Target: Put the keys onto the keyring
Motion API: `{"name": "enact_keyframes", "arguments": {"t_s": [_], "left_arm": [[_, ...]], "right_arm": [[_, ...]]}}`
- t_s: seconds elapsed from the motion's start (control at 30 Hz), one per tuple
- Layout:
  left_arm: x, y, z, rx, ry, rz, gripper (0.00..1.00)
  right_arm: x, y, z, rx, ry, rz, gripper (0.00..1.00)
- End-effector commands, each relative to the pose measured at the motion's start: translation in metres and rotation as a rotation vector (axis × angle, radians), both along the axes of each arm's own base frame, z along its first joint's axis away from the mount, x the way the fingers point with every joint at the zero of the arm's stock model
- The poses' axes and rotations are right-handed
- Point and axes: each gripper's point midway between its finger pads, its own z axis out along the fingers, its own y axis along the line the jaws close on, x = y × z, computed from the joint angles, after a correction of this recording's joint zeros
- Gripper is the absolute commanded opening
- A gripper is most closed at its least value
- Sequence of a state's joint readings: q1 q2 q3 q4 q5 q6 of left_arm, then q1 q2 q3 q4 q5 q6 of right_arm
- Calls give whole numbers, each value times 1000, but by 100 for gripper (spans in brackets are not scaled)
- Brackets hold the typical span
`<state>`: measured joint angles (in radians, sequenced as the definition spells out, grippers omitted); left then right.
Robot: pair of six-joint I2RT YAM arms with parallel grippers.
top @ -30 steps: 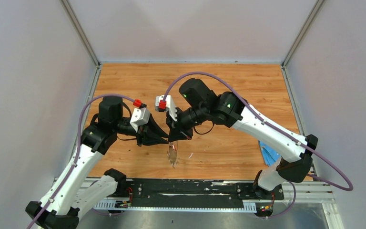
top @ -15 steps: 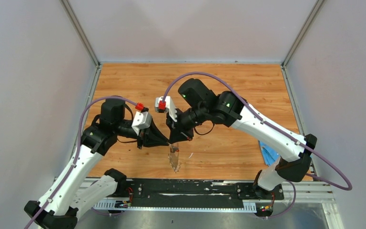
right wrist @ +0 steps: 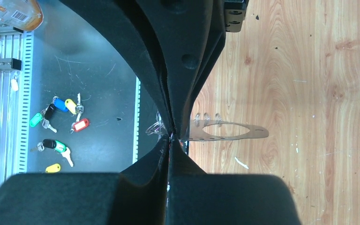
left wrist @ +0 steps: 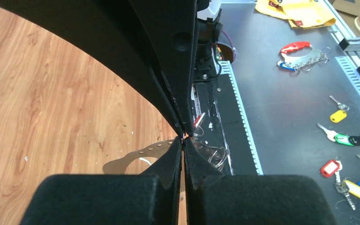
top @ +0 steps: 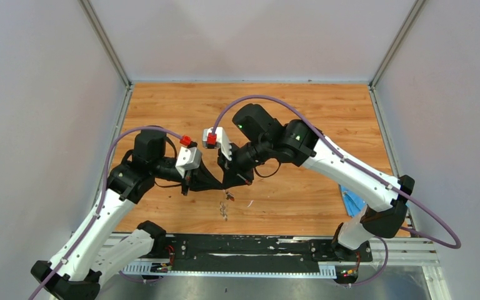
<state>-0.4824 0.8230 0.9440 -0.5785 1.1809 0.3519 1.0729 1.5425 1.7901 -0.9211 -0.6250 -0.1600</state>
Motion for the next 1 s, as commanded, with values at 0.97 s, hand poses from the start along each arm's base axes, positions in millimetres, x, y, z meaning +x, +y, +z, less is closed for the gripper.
{"name": "enact_keyframes", "arguments": {"t_s": [0.97], "left_arm": [[6,-9,89,-242,-76,71,0]], "right_arm": [[12,-24,84,610,48,-123,44]]}}
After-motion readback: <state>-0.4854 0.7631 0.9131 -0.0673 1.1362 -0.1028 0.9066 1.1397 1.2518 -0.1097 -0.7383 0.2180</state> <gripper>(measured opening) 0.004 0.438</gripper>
